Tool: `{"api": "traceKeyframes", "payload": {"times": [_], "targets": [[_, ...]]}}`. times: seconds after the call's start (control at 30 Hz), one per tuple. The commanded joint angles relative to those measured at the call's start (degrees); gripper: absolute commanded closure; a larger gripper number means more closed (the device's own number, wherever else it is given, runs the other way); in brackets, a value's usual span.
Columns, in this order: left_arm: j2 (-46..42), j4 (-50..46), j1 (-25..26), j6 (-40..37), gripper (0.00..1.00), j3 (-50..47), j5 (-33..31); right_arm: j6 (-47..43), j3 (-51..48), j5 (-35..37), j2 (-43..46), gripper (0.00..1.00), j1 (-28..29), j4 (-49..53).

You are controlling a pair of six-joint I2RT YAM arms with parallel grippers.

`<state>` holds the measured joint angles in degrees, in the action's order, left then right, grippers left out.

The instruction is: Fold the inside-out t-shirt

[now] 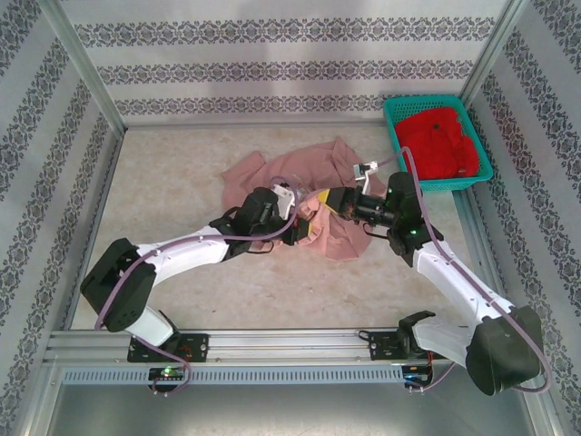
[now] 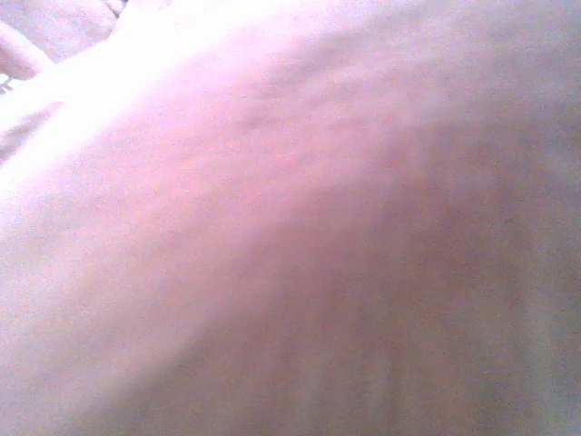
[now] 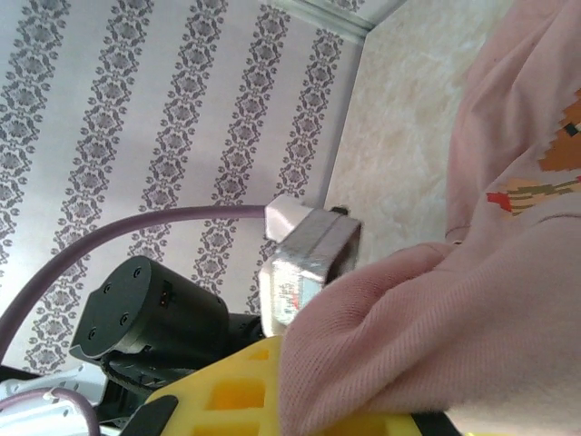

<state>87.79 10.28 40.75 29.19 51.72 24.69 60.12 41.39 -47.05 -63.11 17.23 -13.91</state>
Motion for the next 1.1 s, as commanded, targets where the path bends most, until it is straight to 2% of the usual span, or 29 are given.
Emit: {"api": "traceKeyframes", "payload": {"times": [0.0,0.07,0.23,0.4,0.63,0.83,0.93,1.07], "targets": [[-4.64,4.28,-1.86,-1.49,0.97,-2.44,6.1,-1.52,-0.51,-0.95,1.5,1.0,-1.49,0.59],[-6.72,3.43,-2.16,-3.95,0.93,-3.56,8.99,-1.41,-0.78,-1.18,1.3,1.0,-1.85,0.01],[-8.61,2.08,-3.48,-7.11,0.93,-4.2,13.08,-0.75,0.3,-1.95,0.78,1.0,-1.59,-1.35],[-5.95,1.78,-3.57,-8.19,0.9,-2.31,13.91,-0.34,1.91,-1.91,0.75,1.0,-0.06,-1.53],[-2.66,3.8,-3.57,-7.06,0.78,-0.6,14.67,0.66,1.77,-1.38,1.29,1.0,0.83,-2.44],[-0.98,4.61,-3.66,-6.42,0.76,0.2,14.46,0.82,1.59,-1.21,1.75,1.0,0.89,-2.35],[-0.34,4.53,-3.66,-6.0,0.79,1.02,14.52,0.9,1.42,-1.13,1.76,1.0,1.03,-2.55],[-0.69,5.45,-4.12,-5.25,0.98,0.72,14.25,-0.14,1.28,-1.2,2.02,1.0,0.57,-1.24]]}}
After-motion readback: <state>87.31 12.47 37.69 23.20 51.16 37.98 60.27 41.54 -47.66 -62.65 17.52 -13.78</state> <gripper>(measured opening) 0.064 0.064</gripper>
